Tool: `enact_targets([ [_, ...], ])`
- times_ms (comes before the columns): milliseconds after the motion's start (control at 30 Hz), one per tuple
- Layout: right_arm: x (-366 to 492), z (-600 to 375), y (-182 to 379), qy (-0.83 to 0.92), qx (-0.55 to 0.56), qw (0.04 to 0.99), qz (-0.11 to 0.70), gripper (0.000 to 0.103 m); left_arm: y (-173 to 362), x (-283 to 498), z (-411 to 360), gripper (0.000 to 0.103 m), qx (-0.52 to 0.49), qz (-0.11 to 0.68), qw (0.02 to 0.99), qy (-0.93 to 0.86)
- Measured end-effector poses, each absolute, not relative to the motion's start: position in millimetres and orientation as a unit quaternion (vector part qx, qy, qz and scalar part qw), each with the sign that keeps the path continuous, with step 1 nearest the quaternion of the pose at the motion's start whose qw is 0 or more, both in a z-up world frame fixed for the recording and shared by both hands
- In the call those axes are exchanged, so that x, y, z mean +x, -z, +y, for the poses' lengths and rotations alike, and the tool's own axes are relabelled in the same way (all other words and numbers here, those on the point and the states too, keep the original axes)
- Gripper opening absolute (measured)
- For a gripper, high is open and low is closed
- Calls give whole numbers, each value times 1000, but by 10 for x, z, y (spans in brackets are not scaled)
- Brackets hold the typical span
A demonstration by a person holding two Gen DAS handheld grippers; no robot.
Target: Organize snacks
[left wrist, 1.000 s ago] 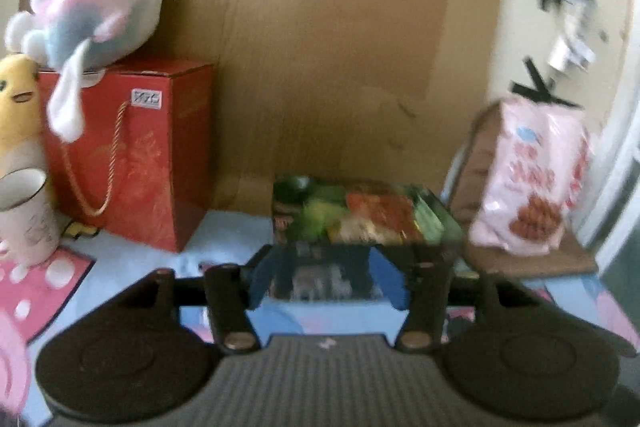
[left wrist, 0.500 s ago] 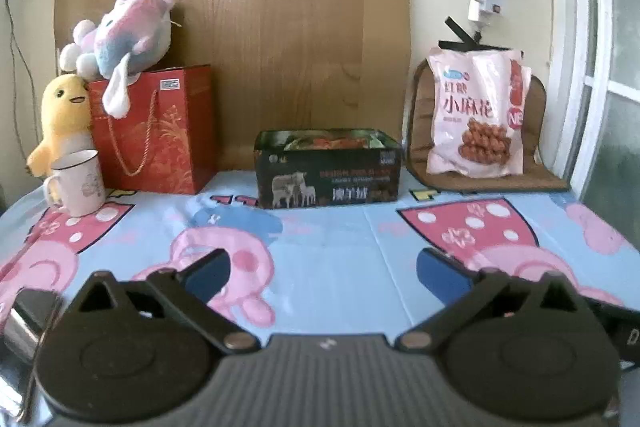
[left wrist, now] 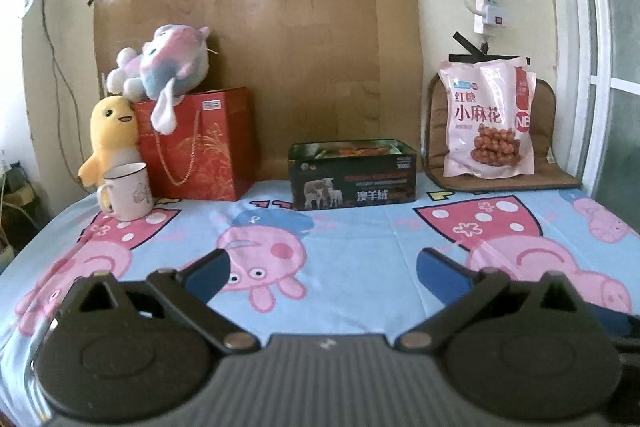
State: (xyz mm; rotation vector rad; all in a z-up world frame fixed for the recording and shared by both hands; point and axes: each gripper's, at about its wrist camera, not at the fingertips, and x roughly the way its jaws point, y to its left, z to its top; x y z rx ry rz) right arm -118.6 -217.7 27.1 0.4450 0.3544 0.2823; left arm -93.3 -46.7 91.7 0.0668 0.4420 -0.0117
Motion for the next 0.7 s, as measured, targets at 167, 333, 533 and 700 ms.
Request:
enact_targets([
  [167, -1310, -2167, -289, -139, 218, 951, 172, 103, -870, -1109, -403, 103, 20, 224, 974, -4],
  [333, -1371, -2136, -265, -135, 217, 952, 169, 103, -825, -1234, -388, 103, 33, 227, 973, -25],
  [533, -1356, -2166, -242, -118, 230, 952, 165, 103, -794, -1256, -428, 103, 64, 224, 972, -46],
  [700, -1365, -2160, -221, -118, 226, 952, 169, 103, -784, -1266, -457, 103, 76, 219, 971, -51],
])
